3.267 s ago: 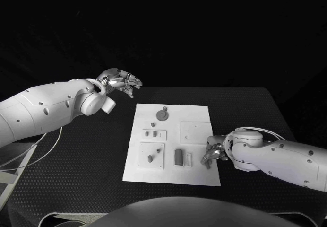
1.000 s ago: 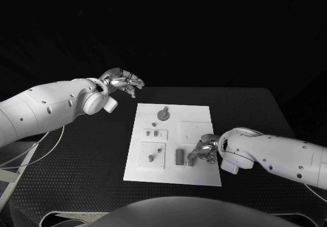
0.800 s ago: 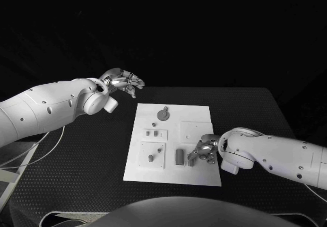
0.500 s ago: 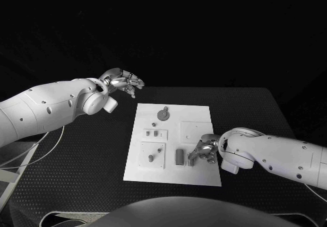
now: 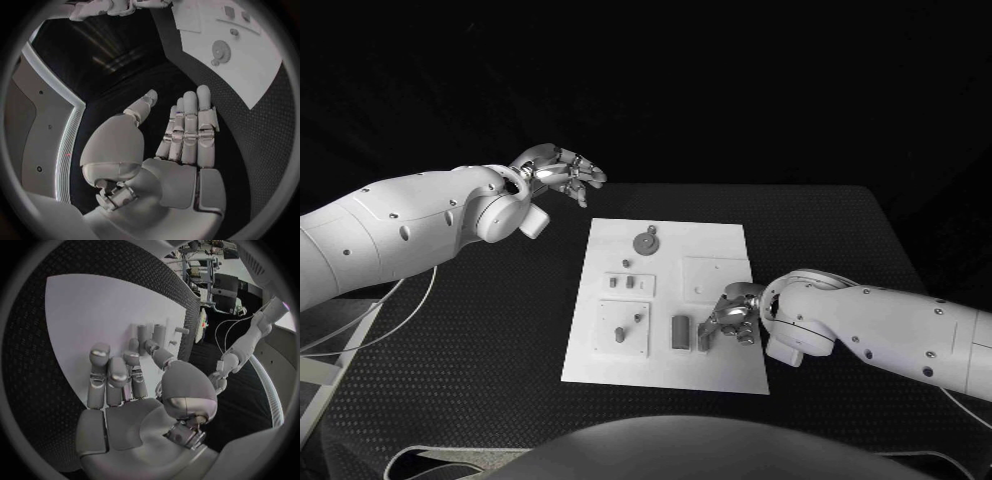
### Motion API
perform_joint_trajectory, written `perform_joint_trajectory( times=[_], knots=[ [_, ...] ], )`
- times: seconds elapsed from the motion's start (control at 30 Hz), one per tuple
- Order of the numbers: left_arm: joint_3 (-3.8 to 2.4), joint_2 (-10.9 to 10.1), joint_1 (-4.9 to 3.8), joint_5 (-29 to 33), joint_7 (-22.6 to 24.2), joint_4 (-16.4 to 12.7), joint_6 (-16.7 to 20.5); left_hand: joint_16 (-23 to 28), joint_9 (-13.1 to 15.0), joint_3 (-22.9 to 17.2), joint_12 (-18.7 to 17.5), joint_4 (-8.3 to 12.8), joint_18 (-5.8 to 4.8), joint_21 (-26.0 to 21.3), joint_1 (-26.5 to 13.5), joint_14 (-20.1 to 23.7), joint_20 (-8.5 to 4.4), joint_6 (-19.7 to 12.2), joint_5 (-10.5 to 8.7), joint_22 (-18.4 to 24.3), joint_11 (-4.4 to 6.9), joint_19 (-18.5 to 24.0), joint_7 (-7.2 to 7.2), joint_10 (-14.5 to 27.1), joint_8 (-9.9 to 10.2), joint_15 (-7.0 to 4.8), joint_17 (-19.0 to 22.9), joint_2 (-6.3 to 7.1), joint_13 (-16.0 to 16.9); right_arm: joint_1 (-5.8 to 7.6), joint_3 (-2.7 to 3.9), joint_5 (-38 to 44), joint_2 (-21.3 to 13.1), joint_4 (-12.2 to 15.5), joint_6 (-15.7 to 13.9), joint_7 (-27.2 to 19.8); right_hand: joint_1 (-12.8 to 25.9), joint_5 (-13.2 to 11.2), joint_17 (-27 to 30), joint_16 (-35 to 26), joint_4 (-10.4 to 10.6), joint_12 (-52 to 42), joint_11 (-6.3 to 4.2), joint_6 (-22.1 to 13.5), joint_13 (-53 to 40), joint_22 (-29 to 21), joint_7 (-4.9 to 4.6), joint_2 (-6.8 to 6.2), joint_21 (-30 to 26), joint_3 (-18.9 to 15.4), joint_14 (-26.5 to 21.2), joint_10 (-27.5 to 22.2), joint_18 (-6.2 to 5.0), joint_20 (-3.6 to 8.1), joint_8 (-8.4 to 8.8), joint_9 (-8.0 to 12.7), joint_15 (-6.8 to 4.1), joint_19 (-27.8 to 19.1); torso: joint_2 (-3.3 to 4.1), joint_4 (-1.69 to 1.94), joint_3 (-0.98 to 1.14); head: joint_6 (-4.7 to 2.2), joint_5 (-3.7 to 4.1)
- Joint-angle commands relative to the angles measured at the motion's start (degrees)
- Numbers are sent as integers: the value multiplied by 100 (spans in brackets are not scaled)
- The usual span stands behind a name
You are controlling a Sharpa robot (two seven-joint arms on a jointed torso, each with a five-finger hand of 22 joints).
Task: Assemble the parts on the task board
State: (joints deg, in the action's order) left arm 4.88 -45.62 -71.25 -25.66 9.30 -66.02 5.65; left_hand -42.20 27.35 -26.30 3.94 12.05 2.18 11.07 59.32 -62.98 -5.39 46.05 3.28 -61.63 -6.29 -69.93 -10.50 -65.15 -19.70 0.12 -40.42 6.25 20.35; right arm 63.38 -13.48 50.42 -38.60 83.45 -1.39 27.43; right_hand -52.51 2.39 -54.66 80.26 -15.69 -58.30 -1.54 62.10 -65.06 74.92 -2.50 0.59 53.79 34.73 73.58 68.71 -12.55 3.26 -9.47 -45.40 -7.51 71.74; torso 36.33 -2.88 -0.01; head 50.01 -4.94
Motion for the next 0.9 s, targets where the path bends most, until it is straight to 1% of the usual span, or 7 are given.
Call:
perform_joint_trajectory(
  times=[0.03, 0.17, 0.2, 0.33, 0.57, 0.8, 0.9],
  knots=[
    [-2, 7, -2, 7, 42, -9, -90, 40, -6, -3, 2, -43, 280, -19, -31, -33, 2, -14, -4, -6, -22, -46, -43, 13, -30, 16, -10, 11, 9, -10, -1, 46, 16, -39, -22, 21, 55, 37, 11, -20, -99, 3, -6, -212, 6, 80, -231, 31, 25, 111, 29, 41, -245, -9, 9, -1, -19, 42, -1, -2, -2, -1, -5],
    [-2, 2, -2, 7, 40, -5, -88, 41, -6, -2, 2, -43, 280, -19, -30, -33, 2, -14, -4, -6, -22, -46, -43, 13, -31, 16, -11, 11, 10, -12, -2, 46, 16, -44, 25, 25, 107, 37, 17, -25, -97, 6, -2, -221, 7, 75, -236, -9, 19, 102, 29, 34, -245, -8, 20, 12, -16, 46, -3, -7, -1, -1, -10],
    [-2, 1, -2, 7, 40, -6, -87, 41, -7, -2, 2, -44, 280, -19, -31, -33, 3, -15, -4, -7, -22, -46, -43, 14, -31, 16, -12, 11, 10, -14, -3, 46, 20, -41, 80, 36, 125, 36, 24, -28, -95, 6, 0, -222, 7, 73, -237, -29, 17, 99, 27, 32, -245, -8, 23, 16, -14, 48, -3, -8, 0, -1, -7],
    [-2, 5, -2, 7, 42, -11, -89, 41, -7, -2, 2, -44, 280, -20, -31, -34, 3, -15, -4, -7, -22, -46, -43, 14, -32, 16, -12, 12, 10, -17, -4, 50, 24, -38, 82, 51, 168, 36, 41, -38, -91, 10, 5, -236, 8, 67, -243, -74, 9, 97, 21, 22, -245, -5, 37, 30, -10, 50, -2, -6, -1, -1, -2],
    [-2, -2, -3, 7, 42, -11, -84, 42, -9, 0, 2, -46, 280, -21, -33, -34, 3, -16, -4, -8, -23, -46, -43, 14, -33, 17, -14, 11, 10, -18, -5, 53, 16, -33, 68, 51, 418, 36, 56, -61, 16, 19, 20, -259, 14, 42, -259, -357, -23, 65, 24, -3, -245, -4, 68, 66, 3, 70, -3, -8, 0, -1, -1],
    [-2, 2, -3, 7, 42, -10, -89, 43, -10, 0, 2, -47, 280, -21, -34, -34, 3, -17, -4, -9, -23, -47, -44, 15, -34, 17, -15, 12, 10, -19, -5, 53, 14, -33, 65, 42, 559, 36, 64, -74, 157, 18, 20, -260, 19, 23, -260, -525, -51, 133, 35, -9, -245, 14, 81, 91, 2, 97, -2, -3, 3, -1, -1],
    [-2, 0, -3, 7, 40, -9, -89, 44, -11, 1, 2, -48, 280, -21, -34, -34, 3, -17, -4, -9, -23, -46, -44, 15, -35, 17, -16, 12, 10, -19, -5, 52, 13, -34, 57, 39, 593, 36, 66, -78, 197, 18, 21, -266, 20, 20, -261, -563, -58, 153, 36, -13, -245, 19, 86, 98, 2, 102, -2, -7, 2, -1, -2]
  ],
)
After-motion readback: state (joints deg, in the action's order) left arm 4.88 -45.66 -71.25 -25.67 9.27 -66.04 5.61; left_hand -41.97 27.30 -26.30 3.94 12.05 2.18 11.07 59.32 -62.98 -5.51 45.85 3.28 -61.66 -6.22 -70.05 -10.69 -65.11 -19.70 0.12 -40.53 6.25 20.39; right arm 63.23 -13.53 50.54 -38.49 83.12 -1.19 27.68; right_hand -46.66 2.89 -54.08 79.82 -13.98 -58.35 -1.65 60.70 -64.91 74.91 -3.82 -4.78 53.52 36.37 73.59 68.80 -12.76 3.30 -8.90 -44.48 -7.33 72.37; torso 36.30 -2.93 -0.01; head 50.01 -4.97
